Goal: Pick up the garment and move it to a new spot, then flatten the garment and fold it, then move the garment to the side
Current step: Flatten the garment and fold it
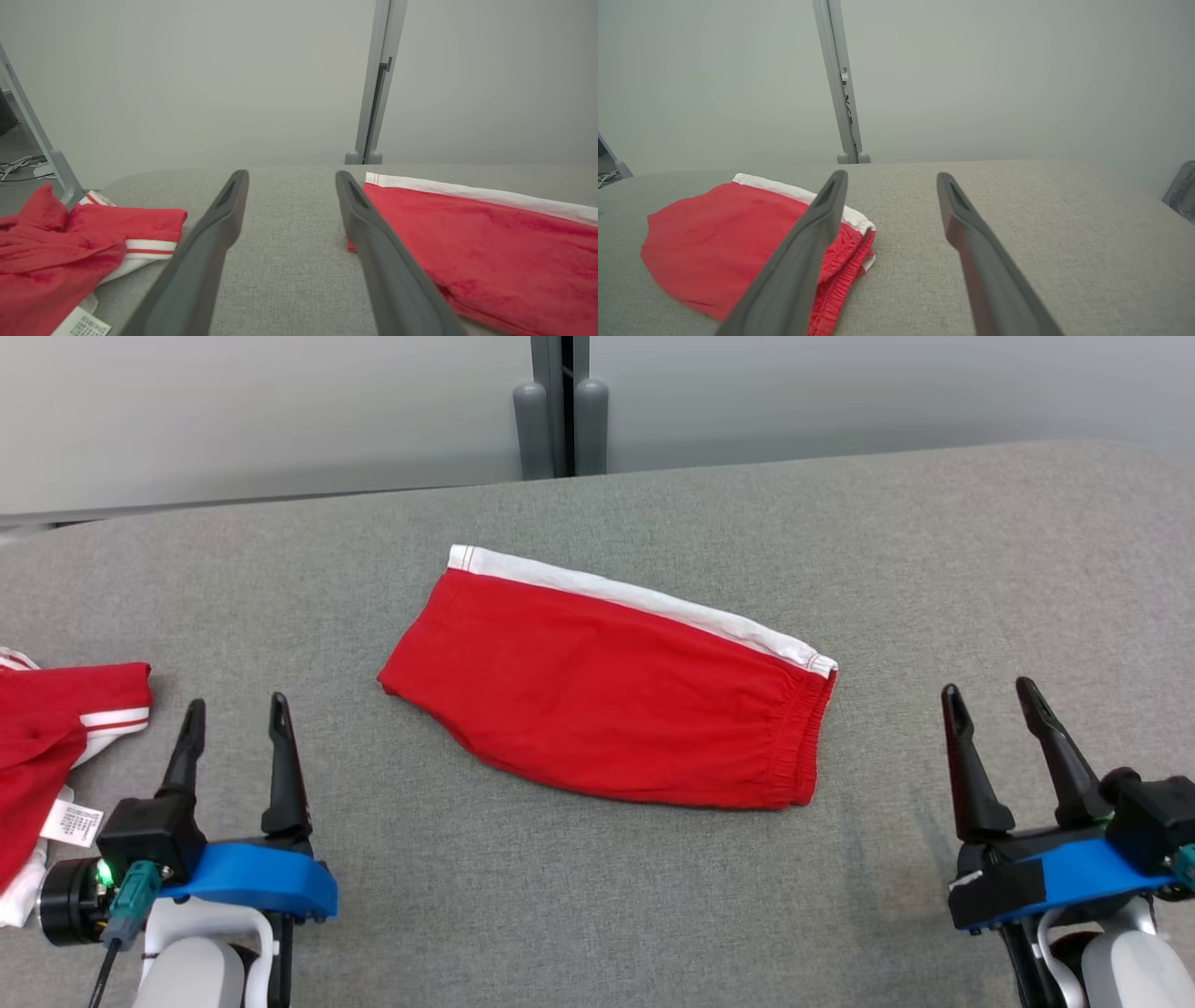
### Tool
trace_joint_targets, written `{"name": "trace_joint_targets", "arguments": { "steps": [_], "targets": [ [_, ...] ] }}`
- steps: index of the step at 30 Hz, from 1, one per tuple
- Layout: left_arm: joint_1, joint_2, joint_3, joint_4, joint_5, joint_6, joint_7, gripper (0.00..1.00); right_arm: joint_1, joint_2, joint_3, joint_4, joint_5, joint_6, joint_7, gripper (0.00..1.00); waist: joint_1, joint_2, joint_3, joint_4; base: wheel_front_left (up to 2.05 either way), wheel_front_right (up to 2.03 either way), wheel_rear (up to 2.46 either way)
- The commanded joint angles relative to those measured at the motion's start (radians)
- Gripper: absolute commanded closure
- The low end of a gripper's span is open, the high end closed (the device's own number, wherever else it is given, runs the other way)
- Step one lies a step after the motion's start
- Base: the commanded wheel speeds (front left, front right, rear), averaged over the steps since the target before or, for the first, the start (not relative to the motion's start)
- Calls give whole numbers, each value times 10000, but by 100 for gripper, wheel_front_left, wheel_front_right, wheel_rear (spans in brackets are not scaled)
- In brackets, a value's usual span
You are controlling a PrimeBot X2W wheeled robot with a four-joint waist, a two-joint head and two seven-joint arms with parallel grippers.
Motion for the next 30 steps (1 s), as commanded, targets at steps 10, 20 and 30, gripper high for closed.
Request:
{"name": "trace_joint_targets", "arguments": {
  "steps": [10, 20, 30],
  "targets": [
    [585, 206, -210, -824, -33, 86, 520, 0, 700, 239, -209, -638, -110, 1, 405, 0, 3, 3, -266, -20, 0, 0, 0],
    [590, 299, -289, -1026, -32, 159, 702, 0, 710, 332, -189, -811, -162, 1, 481, 0, 3, 3, -249, -83, 0, 0, 0],
    [-2009, 506, -1243, -131, -263, -1122, 2532, 0, 295, 361, -152, -1009, -176, 1, 498, 0, 3, 3, 574, -261, 0, 0, 0]
  ]
}}
